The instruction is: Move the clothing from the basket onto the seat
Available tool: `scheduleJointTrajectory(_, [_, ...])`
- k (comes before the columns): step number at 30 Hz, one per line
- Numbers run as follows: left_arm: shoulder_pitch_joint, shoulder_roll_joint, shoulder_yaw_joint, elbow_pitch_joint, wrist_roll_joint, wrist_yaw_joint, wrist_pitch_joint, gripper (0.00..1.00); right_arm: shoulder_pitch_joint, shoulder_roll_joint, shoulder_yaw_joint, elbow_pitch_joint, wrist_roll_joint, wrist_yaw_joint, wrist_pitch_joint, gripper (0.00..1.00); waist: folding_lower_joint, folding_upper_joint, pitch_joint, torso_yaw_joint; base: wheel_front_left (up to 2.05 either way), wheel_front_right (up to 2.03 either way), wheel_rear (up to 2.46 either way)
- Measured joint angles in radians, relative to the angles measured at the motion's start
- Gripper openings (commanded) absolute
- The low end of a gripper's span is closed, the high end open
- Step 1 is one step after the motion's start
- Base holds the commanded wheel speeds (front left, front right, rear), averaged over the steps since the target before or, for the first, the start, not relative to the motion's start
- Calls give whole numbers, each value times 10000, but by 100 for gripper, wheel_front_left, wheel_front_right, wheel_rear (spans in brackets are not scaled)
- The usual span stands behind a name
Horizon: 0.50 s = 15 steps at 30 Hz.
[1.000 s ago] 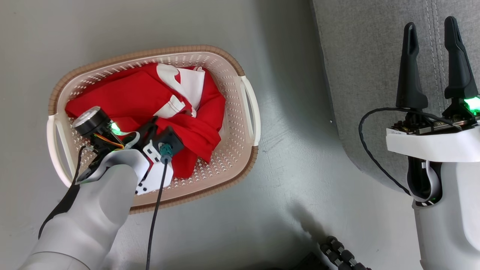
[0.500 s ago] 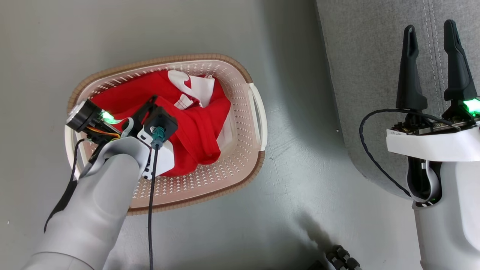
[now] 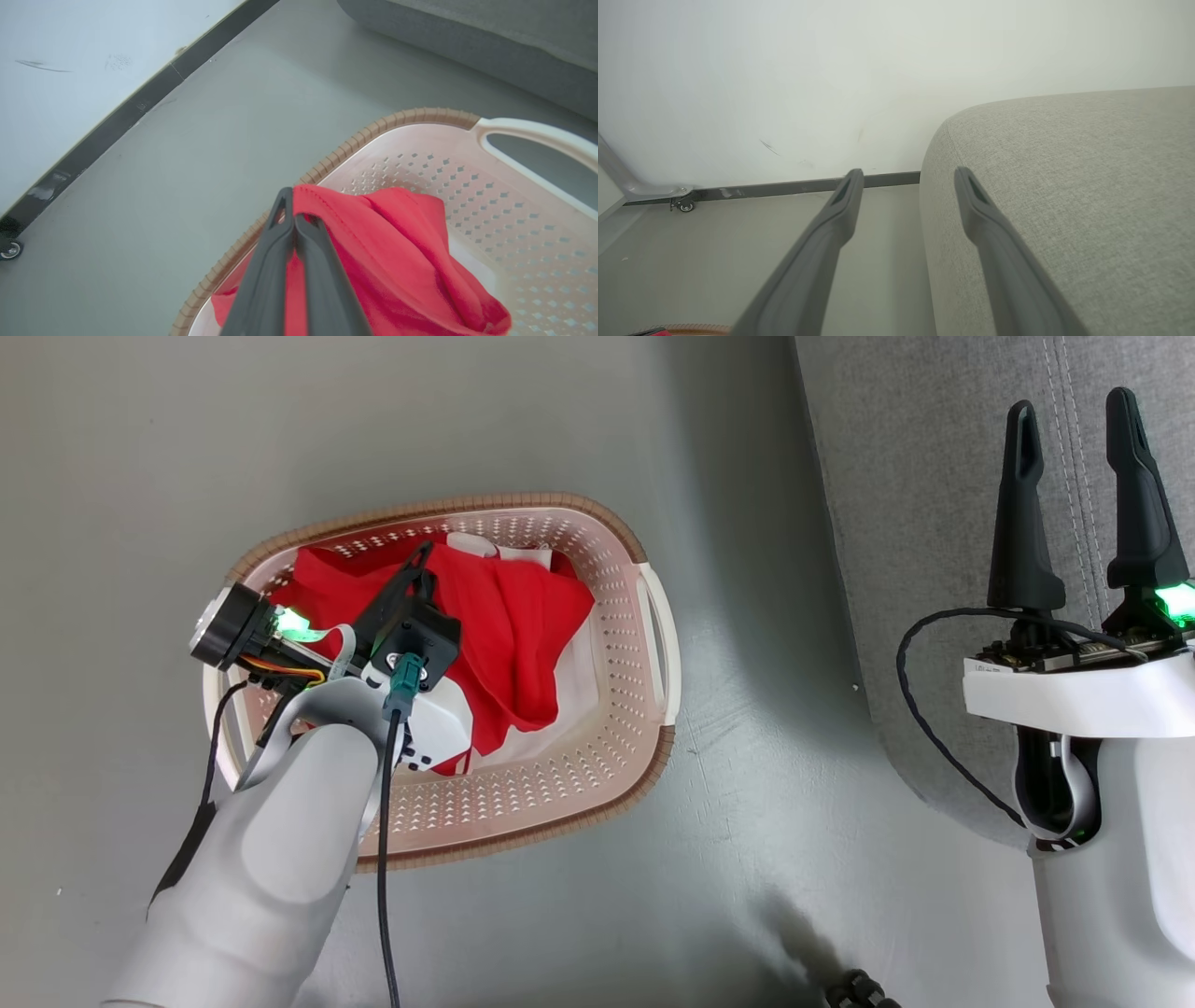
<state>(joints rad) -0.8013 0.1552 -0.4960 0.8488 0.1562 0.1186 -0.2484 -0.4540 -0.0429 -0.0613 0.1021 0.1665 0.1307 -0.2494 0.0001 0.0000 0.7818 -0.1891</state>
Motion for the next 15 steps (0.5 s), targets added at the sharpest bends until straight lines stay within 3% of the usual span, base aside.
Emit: scheduleJointTrajectory(15, [931, 245, 548, -2274, -861, 360, -71, 0, 27, -8, -44, 52, -328, 0, -2, 100, 0, 0, -573, 308, 0, 0, 0])
